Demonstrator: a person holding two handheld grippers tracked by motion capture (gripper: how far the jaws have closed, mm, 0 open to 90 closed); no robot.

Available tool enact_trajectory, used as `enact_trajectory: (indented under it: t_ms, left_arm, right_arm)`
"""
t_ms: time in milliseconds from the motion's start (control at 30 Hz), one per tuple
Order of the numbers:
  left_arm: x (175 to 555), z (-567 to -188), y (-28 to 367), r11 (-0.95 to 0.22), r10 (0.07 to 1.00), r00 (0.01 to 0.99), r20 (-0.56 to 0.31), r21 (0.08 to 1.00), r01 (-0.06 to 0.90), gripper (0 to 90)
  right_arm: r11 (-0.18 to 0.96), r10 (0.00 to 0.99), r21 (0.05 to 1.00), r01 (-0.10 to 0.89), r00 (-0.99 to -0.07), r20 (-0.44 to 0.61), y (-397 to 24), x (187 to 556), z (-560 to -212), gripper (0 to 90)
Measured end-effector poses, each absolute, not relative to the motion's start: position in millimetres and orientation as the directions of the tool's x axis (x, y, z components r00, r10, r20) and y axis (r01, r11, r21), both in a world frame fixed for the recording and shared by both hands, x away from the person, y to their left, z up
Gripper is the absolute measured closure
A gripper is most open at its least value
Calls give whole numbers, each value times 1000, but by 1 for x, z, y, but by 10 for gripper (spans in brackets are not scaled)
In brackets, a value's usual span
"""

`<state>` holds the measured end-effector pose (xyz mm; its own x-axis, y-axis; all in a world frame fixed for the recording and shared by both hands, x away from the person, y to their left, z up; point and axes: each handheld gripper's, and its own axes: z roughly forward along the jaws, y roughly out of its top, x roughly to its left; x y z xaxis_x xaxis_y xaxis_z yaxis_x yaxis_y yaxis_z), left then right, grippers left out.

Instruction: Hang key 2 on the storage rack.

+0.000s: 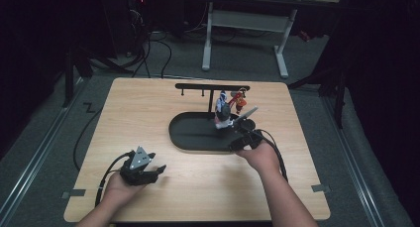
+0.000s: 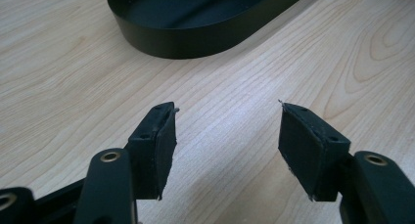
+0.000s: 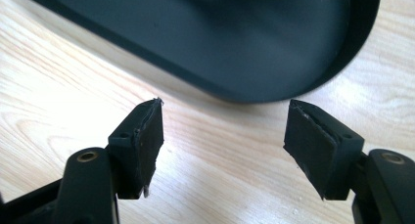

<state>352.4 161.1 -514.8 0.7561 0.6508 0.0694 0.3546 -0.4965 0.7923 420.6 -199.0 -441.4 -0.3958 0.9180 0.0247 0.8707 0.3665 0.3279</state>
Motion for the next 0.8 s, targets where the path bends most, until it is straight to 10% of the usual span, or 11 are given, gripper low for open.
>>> enact_trajectory:
  t_ms: [600, 800]
  left_arm:
    - [346, -513, 152, -496, 634, 770, 72, 801, 334, 376]
    - [341, -513, 146, -502, 643, 760, 93, 801, 327, 363]
  right_arm:
    - [170, 951, 809, 563, -308, 15, -263, 292, -511, 233]
    - [276, 919, 753, 598, -394, -24, -262, 282, -526, 173]
